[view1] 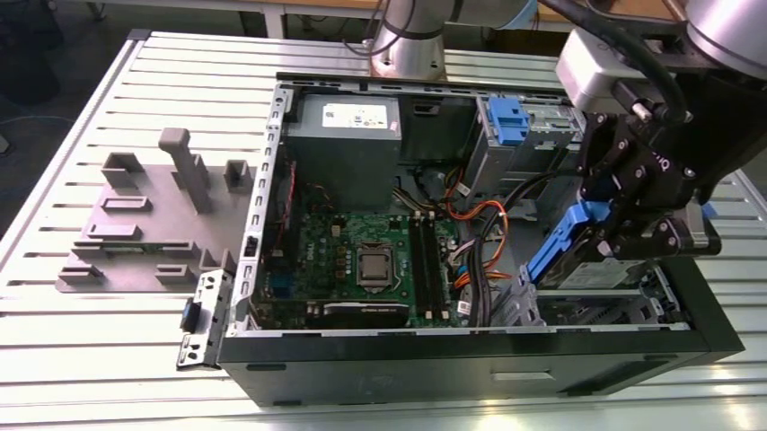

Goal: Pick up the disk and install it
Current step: 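Insert the disk into the insertion slot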

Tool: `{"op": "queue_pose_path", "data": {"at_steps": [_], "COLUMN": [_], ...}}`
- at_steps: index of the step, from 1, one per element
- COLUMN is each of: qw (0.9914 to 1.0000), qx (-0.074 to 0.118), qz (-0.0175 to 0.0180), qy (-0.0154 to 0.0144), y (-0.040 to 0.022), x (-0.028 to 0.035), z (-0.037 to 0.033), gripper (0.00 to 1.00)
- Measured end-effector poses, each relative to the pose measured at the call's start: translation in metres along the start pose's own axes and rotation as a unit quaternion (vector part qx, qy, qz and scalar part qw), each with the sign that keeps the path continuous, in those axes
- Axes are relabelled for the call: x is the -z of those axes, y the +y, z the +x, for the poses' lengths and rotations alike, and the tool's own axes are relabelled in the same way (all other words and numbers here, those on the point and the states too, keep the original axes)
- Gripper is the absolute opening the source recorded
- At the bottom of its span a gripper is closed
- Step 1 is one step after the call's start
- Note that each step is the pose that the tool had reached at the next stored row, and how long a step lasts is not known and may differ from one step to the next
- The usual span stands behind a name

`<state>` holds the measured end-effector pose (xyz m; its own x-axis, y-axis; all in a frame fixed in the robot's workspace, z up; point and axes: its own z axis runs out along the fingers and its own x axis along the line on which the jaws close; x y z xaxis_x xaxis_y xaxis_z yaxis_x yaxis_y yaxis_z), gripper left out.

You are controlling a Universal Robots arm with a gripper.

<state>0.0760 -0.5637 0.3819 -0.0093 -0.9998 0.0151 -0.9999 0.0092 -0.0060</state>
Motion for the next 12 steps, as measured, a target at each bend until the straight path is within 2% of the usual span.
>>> {"op": "queue_pose_path", "data": {"at_steps": [5,12], "qw": [1.0,1.0], "qx": [0.0,0.0], "qz": [0.0,0.0], "qy": [0.0,-0.0001], "y": [0.0,0.0001], "x": [-0.0049,-0.0152], "z": [0.0,0.0002], "gripper": [0.36,0.36]}}
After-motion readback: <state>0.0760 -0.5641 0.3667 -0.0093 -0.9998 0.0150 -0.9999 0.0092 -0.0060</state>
